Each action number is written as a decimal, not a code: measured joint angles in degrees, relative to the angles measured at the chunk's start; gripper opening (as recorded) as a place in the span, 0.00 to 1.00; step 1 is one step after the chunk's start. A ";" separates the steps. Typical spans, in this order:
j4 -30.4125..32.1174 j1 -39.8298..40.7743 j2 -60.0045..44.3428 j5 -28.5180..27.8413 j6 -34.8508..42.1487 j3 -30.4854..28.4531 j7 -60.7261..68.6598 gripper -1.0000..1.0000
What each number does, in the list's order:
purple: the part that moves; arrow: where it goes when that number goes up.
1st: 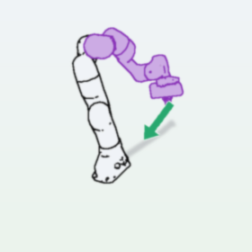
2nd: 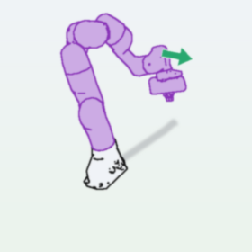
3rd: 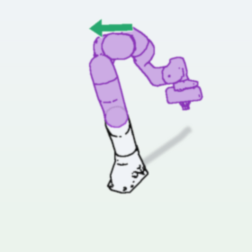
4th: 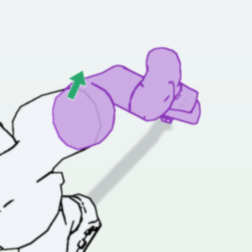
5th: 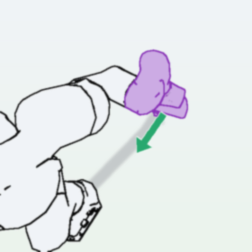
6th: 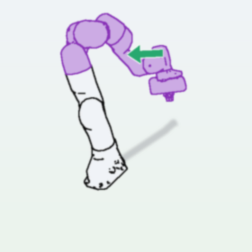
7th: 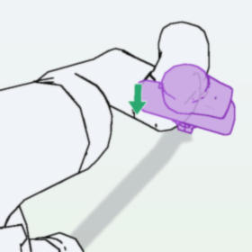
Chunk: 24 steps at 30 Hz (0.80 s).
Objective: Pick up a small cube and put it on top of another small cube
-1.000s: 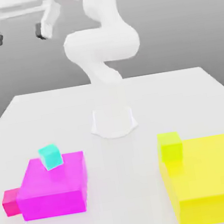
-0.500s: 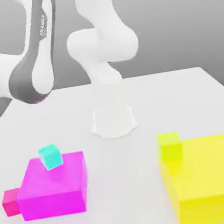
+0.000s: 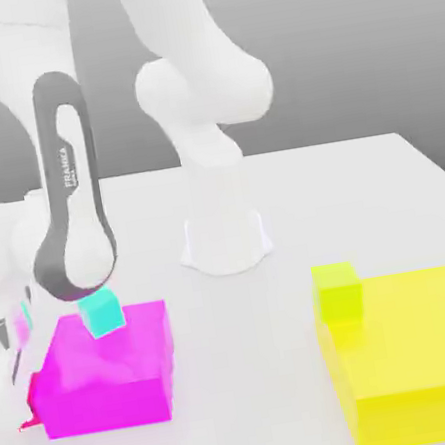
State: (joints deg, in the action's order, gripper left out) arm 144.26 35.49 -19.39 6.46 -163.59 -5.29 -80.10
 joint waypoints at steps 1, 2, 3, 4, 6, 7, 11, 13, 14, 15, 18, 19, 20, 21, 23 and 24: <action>0.38 -0.35 1.89 -0.60 1.52 -0.49 -0.45 0.00; 0.77 -0.61 3.88 -1.34 3.10 -0.90 -0.99 0.00; 1.11 -0.89 5.91 -2.21 4.72 -1.27 -1.50 0.00; 0.84 -1.48 7.96 -3.89 6.25 -0.92 -1.72 0.00; 1.21 -3.93 12.01 -6.40 9.17 0.71 -3.47 0.00; 1.50 -5.69 14.00 -7.39 10.58 1.90 -4.39 0.00; 2.87 -14.54 21.75 -9.66 16.16 5.93 -7.28 0.00; 3.66 -17.32 25.36 -9.99 18.77 7.91 -8.38 0.00; 4.11 -18.43 27.06 -9.92 19.97 9.04 -8.86 0.00; 4.57 -19.68 28.73 -9.71 21.15 10.30 -9.26 0.00; 6.00 -23.93 33.67 -8.51 24.57 14.28 -10.13 0.00; 6.49 -25.48 35.30 -8.00 25.68 15.54 -10.35 0.00; 6.98 -27.02 36.93 -7.41 26.79 16.83 -10.51 0.00; 7.47 -28.63 38.56 -6.79 27.88 18.05 -10.67 0.00; 8.45 -31.89 41.81 -5.40 30.04 20.50 -10.88 0.00; 8.94 -33.58 43.43 -4.68 31.11 21.67 -10.96 0.00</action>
State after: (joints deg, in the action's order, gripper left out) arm 153.20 1.91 24.04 1.78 -132.48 16.38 -91.06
